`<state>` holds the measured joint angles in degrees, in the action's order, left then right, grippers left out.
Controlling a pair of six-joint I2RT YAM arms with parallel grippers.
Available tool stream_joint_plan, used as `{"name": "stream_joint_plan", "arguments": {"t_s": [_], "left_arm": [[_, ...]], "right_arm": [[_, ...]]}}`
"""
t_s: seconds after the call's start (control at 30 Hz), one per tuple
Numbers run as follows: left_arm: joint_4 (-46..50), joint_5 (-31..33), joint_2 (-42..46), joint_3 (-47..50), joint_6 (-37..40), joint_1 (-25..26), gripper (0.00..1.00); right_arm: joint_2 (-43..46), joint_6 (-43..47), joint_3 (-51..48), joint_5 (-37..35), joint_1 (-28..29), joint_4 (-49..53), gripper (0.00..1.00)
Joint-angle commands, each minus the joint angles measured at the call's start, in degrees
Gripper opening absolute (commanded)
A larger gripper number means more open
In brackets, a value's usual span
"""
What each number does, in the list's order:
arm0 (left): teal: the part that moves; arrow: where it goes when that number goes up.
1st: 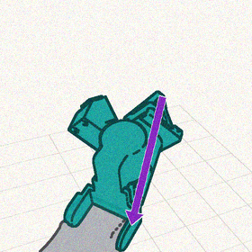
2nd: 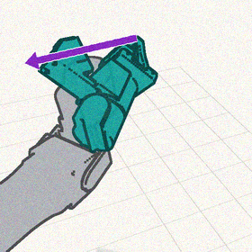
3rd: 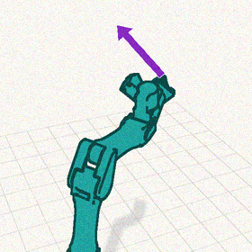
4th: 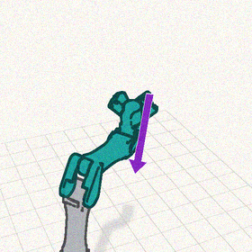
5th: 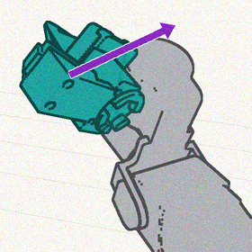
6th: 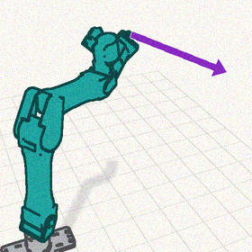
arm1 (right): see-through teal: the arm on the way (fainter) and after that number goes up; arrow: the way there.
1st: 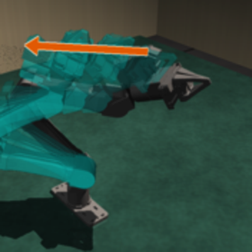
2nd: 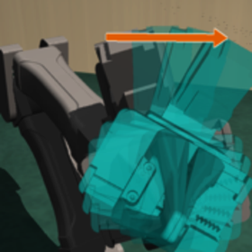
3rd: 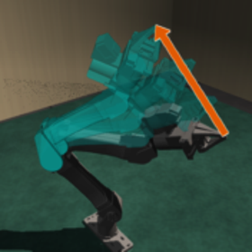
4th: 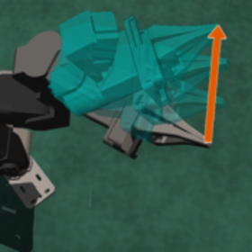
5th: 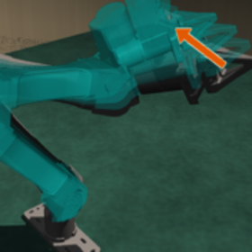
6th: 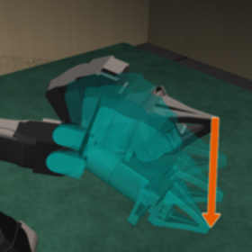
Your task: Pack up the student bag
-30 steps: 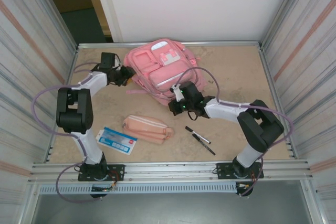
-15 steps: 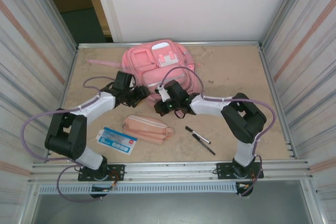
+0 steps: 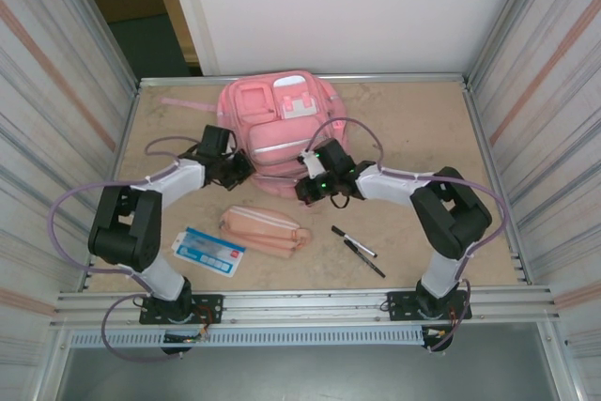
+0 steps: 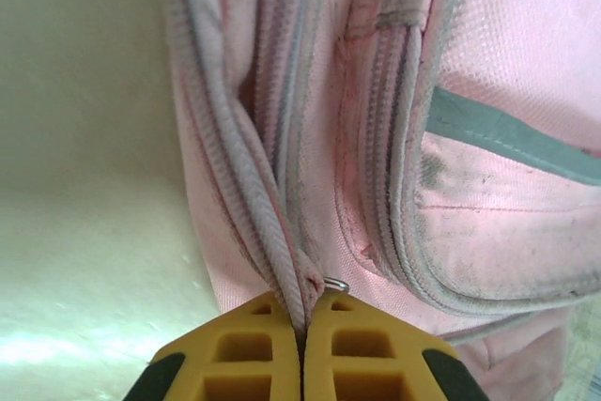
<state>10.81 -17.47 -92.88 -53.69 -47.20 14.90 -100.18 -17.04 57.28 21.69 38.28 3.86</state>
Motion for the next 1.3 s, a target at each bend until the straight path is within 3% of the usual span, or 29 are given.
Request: {"name": "stream_joint_plan", "arguments": {"t_s": [0.0, 0.1, 0.2, 0.33, 0.5, 0.67, 0.87, 1.07, 1.1, 1.2, 1.27], "left_arm": [[2.5, 1.2, -0.1, -4.5, 8.4, -4.6, 0.0], [4.4, -2.9, -4.1, -9.7, 11.2, -6.8, 0.01], [7.4, -4.9, -9.5, -17.5, 12.5, -8.3, 0.08], [8.7, -3.0, -11.8, -21.6, 8.7, -9.6, 0.33], [6.6, -0.5, -0.4, -10.1, 5.2, -8.7, 0.47], [6.9, -0.4, 9.7, 1.7, 2.4, -5.2, 0.52], [5.3, 0.8, 8.8, 3.0, -1.4, -1.9, 0.58], [1.7, 5.4, 3.0, 1.5, -3.2, 0.5, 0.53], [1.6, 5.7, 2.0, 1.2, -2.8, 0.4, 0.48], [1.5, 6.0, -0.4, 0.5, -1.0, -0.2, 0.19], [1.3, 5.6, -0.3, 0.6, -0.1, -1.5, 0.06]], "right_arm": [[3.5, 3.1, -2.1, -0.2, -3.9, 7.6, 0.0], [4.0, 4.3, -2.2, -0.8, -4.6, 9.5, 0.0], [3.0, 4.4, -1.1, 0.5, -2.8, 9.1, 0.0], [-0.6, 1.6, 3.2, -0.3, 1.7, 6.9, 0.0], [-6.3, -1.9, 11.3, -0.5, 6.3, 3.4, 0.0], [-10.9, -2.1, 17.7, 1.6, 8.4, 2.6, 0.0], [-13.8, -1.1, 20.9, 3.1, 10.3, 3.1, 0.0], [-13.8, -0.3, 20.7, 1.9, 12.2, 3.9, 0.0], [-13.5, -0.4, 20.3, 1.7, 12.2, 3.9, 0.0], [-11.2, 0.0, 17.8, 1.0, 11.1, 4.3, 0.0], [-9.1, 1.6, 15.1, 0.5, 9.4, 5.7, 0.0]]}}
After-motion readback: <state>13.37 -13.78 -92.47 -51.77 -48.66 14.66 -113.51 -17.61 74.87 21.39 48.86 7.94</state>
